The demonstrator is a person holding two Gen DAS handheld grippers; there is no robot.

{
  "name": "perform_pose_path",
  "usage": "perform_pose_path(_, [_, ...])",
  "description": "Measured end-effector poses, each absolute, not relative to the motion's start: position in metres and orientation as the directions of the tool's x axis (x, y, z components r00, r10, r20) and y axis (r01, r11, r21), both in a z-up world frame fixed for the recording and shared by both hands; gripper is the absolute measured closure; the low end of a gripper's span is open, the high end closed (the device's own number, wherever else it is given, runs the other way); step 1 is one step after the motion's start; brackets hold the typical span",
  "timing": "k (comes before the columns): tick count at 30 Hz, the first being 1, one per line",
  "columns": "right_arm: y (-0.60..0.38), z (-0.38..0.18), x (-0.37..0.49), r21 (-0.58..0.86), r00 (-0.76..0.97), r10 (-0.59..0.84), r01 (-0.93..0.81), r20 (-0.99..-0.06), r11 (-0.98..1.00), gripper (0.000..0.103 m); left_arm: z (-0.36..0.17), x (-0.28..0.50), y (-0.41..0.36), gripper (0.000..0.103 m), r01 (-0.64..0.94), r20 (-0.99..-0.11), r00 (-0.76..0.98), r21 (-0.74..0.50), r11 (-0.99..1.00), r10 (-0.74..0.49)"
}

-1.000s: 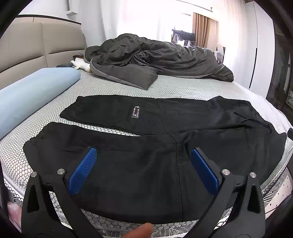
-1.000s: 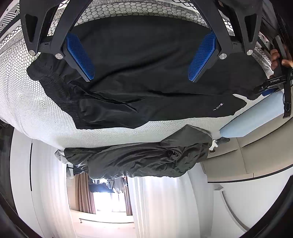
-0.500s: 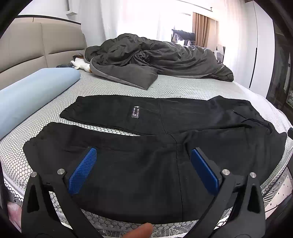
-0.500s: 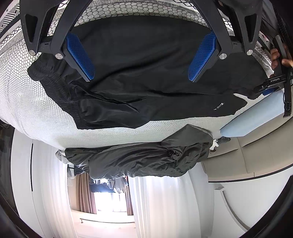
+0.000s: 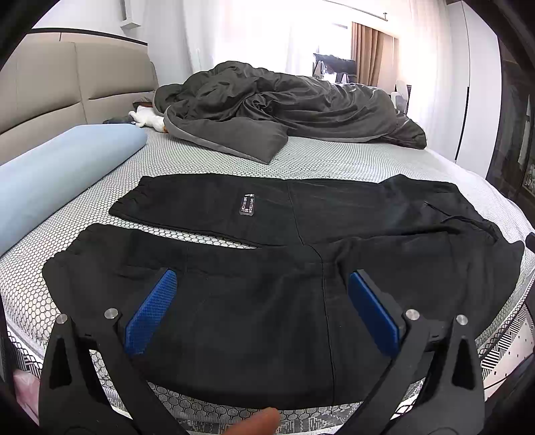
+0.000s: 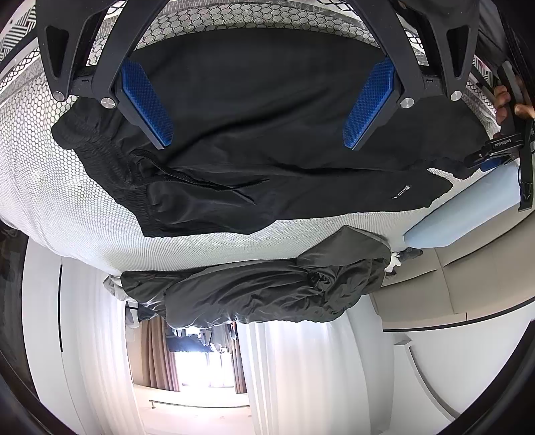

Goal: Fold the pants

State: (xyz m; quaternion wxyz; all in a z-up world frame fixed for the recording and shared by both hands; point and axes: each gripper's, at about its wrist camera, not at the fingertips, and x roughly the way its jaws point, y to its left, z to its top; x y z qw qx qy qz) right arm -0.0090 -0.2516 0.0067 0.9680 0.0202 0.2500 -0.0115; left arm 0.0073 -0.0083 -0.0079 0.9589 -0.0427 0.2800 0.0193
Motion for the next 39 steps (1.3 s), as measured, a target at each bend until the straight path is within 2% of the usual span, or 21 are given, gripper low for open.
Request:
perform_pose_path(30, [-0.263, 0.001, -0.007, 0.042, 0.867, -0.028, 0.056, -0.498, 0.998, 0.000, -0.011, 0.010, -0.009, 0.001, -0.071, -0.541, 0.841, -0.080, 0.994, 0.017])
perform_pose_path(36, [-0.286, -0.006, -0.008, 0.120, 0.855, -0.012, 0.086, -0.519, 0.989, 0.000, -0.009, -0.002, 0.030, 0.001, -0.131, -0.544, 0.839, -0.181, 0.975, 0.012])
perform_pose_path(39, [-0.297, -0.008, -0.012, 0.125, 0.867, -0.026, 0.101, -0.497, 0.987, 0.000, -0.016, -0.012, 0.067, 0.001, -0.245, -0.561, 0.825, -0.248, 0.937, 0.067])
